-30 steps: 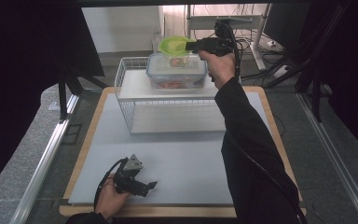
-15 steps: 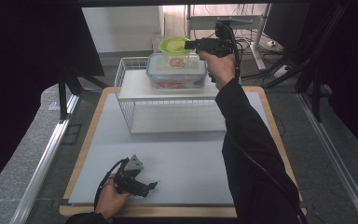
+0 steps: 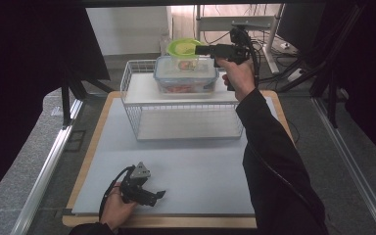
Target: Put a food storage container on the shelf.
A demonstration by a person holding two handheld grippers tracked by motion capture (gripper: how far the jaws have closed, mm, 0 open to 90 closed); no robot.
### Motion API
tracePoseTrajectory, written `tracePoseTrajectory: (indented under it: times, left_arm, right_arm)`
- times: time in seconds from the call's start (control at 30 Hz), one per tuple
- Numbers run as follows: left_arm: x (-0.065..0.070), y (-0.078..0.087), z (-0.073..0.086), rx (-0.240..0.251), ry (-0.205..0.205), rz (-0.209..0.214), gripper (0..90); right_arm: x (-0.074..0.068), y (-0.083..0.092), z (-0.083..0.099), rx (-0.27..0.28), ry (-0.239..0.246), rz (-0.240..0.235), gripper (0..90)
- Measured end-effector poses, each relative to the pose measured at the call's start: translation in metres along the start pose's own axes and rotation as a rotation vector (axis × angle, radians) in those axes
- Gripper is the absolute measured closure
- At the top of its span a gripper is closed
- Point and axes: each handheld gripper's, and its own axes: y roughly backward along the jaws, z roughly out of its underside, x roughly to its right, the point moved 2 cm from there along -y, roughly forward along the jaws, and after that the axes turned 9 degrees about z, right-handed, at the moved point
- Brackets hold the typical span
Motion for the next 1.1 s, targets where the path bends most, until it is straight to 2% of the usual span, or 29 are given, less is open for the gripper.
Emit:
tracePoseTrajectory:
  times: [0.2,0.47,0.77,1.1]
  left_arm:
    - [-0.001,0.001,-0.001,0.019,0.028,0.015,3.6]
    - [-0.001,0.002,-0.001,0.018,0.028,0.017,3.7]
    - [-0.001,0.002,-0.001,0.019,0.022,0.012,3.7]
    - [0.0,0.002,-0.002,0.036,0.032,0.026,3.7]
  right_arm:
    - [-0.002,0.01,0.006,0.013,0.066,-0.019,11.0]
    - [0.001,0.021,0.023,0.012,0.141,-0.002,9.7]
    - [0.0,0.034,0.045,0.016,0.269,0.03,7.1]
    - [0.001,0.045,0.077,0.01,0.351,0.08,5.5]
